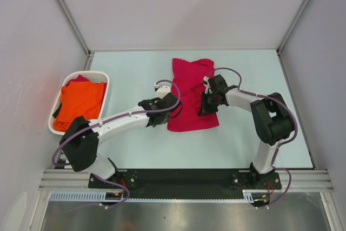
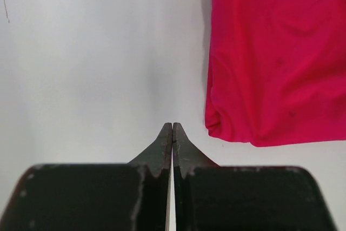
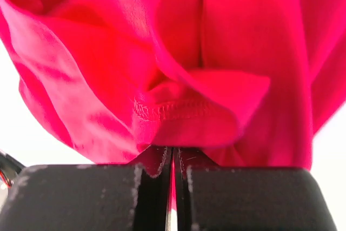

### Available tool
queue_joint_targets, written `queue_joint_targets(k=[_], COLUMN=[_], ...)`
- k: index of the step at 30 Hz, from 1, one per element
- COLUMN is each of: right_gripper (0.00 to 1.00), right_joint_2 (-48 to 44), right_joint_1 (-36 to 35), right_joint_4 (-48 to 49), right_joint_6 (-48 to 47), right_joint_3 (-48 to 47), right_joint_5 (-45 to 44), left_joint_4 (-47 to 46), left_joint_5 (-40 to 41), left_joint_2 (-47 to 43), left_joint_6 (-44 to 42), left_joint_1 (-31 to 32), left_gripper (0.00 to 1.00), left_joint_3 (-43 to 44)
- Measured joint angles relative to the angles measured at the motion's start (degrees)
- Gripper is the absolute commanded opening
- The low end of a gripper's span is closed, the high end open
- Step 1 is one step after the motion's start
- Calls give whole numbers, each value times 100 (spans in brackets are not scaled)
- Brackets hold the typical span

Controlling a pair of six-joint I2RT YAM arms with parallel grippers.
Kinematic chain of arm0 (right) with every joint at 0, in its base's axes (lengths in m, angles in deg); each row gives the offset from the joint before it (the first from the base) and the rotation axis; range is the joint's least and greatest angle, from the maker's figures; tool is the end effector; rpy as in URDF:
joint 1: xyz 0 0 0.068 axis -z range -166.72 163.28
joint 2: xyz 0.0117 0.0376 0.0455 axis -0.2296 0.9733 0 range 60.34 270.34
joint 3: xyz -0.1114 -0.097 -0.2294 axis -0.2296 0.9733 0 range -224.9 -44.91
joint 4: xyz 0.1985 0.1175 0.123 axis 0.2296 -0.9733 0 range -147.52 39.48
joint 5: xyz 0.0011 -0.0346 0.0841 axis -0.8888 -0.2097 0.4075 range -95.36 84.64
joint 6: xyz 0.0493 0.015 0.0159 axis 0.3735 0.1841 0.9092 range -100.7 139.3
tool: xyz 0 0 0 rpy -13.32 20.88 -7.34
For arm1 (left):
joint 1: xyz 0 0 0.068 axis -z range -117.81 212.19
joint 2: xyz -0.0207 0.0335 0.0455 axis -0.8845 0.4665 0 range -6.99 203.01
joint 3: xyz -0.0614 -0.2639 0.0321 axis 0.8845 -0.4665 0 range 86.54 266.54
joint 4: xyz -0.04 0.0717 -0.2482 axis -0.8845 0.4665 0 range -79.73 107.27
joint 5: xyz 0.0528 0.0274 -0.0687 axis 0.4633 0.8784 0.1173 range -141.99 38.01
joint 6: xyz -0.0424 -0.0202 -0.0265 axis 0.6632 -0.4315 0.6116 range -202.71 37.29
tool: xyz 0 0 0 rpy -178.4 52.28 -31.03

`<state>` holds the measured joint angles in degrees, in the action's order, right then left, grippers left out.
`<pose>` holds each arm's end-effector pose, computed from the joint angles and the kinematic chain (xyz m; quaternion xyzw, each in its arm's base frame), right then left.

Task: Fold and stack the t-shirts
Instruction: Fold the folded rectangular tshirt in 1/3 of the way

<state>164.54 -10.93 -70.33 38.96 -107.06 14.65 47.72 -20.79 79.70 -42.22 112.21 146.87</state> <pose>0.3213 0.1577 0.1552 -0.0800 0.9528 0.2458 0.1591 0.2049 -0.2156 0.2283 0.0172 0.9399 0.0294 0.3396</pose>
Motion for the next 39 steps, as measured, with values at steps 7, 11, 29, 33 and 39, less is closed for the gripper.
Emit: queue_joint_targets(k=[7,11,29,33,39], right_gripper=[0,0,28,68,87], right_joint_2=[354,411,-1320,-3115,-4118], right_joint_1=[-4,-4,-125,269,1259], right_joint_4=[125,120,632,695,575], right_joint_6=[50,87,232,323,592], right_joint_3=[-588,-1003,286,909,1766], right_joint_5=[-44,-184,-4398,-4282,-3038], left_joint_4=[2,9,33,-42,-457], left_joint_5=[7,31,210,192,-166], left_joint_2=[33,79,409,407,516], left_joint_6=[2,2,57,109,247], left_joint_1=[0,0,0,-26,-70], left_gripper=[0,0,23,88,98], left_joint_3=[2,13,-2,-192,-507])
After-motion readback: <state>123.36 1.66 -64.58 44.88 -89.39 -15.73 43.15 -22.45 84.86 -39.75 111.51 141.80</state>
